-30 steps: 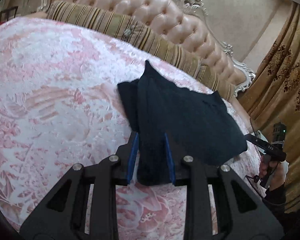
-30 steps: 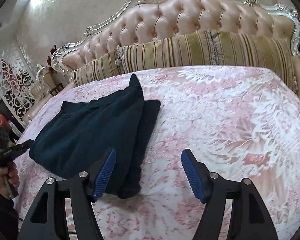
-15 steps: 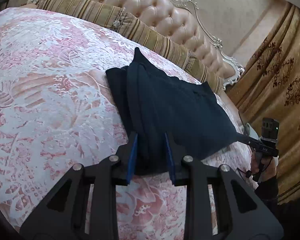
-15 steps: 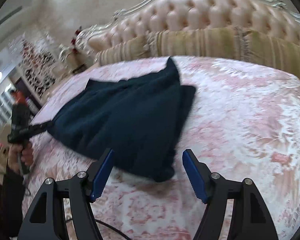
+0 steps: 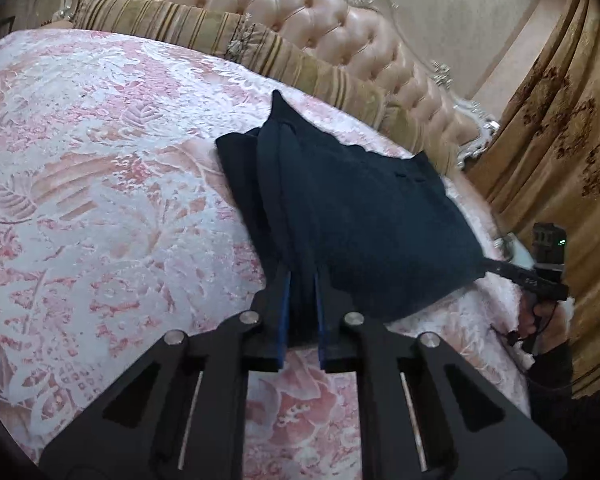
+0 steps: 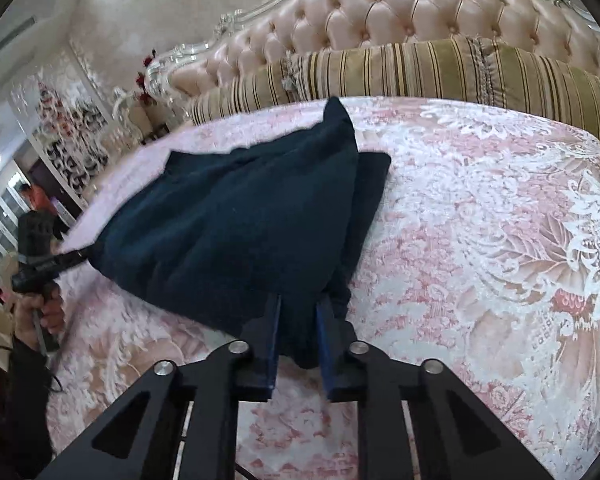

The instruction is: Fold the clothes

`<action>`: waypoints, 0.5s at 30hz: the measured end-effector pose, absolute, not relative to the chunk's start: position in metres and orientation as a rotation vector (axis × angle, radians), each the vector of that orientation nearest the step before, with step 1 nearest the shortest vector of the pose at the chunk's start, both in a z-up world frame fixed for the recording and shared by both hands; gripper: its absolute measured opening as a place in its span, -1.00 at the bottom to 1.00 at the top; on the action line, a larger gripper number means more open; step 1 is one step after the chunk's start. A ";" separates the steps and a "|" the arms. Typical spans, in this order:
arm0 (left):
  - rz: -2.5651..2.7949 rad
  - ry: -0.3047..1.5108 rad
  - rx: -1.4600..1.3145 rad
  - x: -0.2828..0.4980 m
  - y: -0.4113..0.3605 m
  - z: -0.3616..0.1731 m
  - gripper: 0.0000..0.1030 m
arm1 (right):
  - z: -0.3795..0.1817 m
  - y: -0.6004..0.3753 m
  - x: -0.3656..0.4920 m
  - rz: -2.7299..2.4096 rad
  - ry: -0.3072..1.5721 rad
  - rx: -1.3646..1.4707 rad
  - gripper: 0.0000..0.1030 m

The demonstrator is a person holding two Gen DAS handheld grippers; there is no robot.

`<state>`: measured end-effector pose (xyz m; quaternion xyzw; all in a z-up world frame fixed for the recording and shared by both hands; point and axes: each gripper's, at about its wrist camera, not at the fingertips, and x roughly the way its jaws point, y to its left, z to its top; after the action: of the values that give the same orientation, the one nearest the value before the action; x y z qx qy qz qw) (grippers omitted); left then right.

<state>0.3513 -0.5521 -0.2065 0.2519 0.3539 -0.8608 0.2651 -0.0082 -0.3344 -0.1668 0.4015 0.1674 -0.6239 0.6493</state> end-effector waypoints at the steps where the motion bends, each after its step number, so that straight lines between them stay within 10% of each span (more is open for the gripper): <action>1: -2.314 0.976 0.679 0.353 -0.554 -0.208 -0.78 | -0.167 -0.335 -0.007 -1.424 0.394 0.912 -0.75; 10: -2.284 1.136 0.655 0.364 -0.565 -0.220 -0.66 | -0.172 -0.339 -0.003 -1.452 0.469 0.902 -0.75; 15: -2.248 0.982 0.645 0.373 -0.556 -0.190 -0.53 | -0.155 -0.332 -0.010 -1.464 0.494 0.892 -0.42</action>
<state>0.3734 -0.5565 -0.1903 0.2428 0.3696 -0.8461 0.2976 -0.0103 -0.3320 -0.1546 0.3893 0.2153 -0.6388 0.6277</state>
